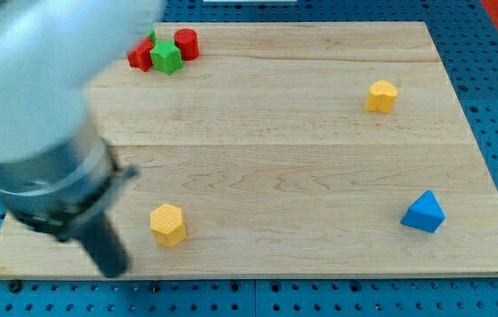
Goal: Push the blue cube towards the center left
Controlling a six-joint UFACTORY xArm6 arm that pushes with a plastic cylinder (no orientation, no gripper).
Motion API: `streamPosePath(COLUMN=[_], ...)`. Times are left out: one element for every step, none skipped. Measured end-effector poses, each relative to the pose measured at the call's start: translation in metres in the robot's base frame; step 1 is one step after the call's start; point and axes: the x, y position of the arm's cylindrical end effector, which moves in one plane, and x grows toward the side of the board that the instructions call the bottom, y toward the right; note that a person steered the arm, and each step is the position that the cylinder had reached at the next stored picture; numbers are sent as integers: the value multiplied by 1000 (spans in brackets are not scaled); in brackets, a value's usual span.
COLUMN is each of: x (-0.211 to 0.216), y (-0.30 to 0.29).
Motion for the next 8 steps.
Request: streamPosePath(x=[-31,-55,-49,-36,-77,-92,-108,-143], y=[-69,-77,-69,-76,-86,-85,-62,-32])
